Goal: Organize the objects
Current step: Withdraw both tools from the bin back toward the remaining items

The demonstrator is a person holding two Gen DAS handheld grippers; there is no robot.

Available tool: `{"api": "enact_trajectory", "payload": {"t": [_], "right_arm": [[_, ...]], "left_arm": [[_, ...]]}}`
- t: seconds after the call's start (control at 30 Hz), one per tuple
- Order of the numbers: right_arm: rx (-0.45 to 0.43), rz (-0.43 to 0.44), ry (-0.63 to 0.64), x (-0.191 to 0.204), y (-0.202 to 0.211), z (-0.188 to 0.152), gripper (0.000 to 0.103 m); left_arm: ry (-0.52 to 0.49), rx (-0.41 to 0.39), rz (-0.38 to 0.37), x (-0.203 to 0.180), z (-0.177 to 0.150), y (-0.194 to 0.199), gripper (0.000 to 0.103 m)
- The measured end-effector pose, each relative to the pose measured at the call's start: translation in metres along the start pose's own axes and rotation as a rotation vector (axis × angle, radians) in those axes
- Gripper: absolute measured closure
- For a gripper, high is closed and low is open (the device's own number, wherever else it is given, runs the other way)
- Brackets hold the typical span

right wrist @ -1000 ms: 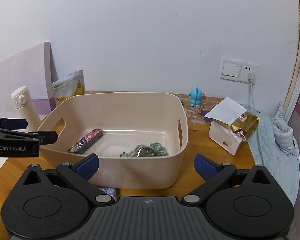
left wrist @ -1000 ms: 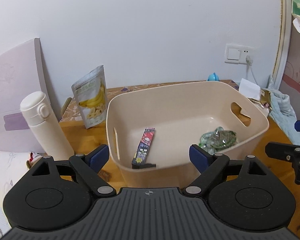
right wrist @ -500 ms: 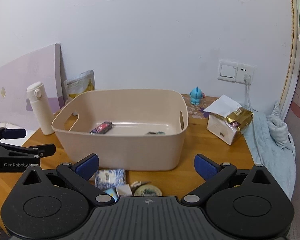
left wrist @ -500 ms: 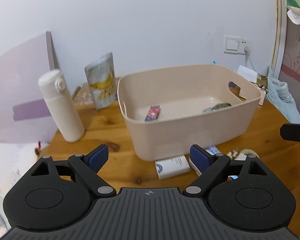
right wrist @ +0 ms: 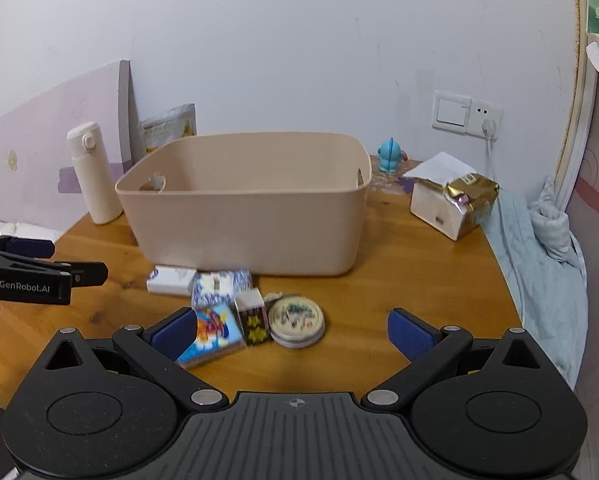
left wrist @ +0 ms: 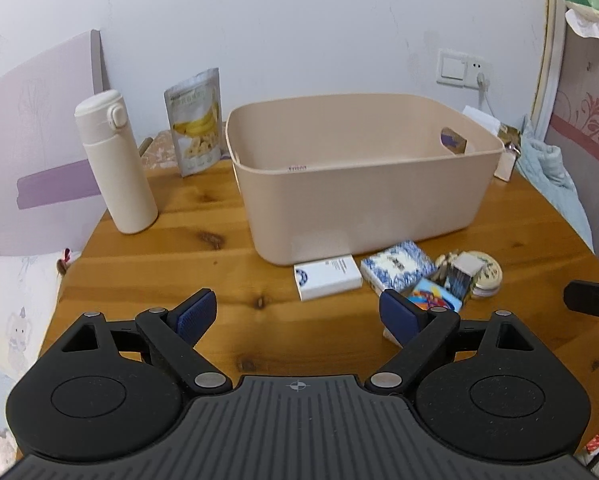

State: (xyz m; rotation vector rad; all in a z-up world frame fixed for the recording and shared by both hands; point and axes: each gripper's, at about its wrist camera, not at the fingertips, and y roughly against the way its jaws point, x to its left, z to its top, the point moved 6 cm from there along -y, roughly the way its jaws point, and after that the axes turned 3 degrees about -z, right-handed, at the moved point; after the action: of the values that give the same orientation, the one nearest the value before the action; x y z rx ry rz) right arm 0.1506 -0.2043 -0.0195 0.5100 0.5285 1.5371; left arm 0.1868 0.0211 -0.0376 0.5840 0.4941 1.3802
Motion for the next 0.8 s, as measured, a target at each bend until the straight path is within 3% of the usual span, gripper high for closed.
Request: {"api": "enact_trajectory", "payload": {"t": [0.33, 0.8], "right_arm": [[0.034, 0.001, 0.027, -0.002, -0.005, -0.028, 0.0], [0.091, -0.001, -0.011, -0.015, -0.035, -0.057, 0.0]], "left_arm": [[-0.016, 0.049, -0.003, -0.011, -0.036, -0.011, 0.013], [-0.098, 0.133, -0.11, -0.049, -0.06, -0.04, 0.013]]}}
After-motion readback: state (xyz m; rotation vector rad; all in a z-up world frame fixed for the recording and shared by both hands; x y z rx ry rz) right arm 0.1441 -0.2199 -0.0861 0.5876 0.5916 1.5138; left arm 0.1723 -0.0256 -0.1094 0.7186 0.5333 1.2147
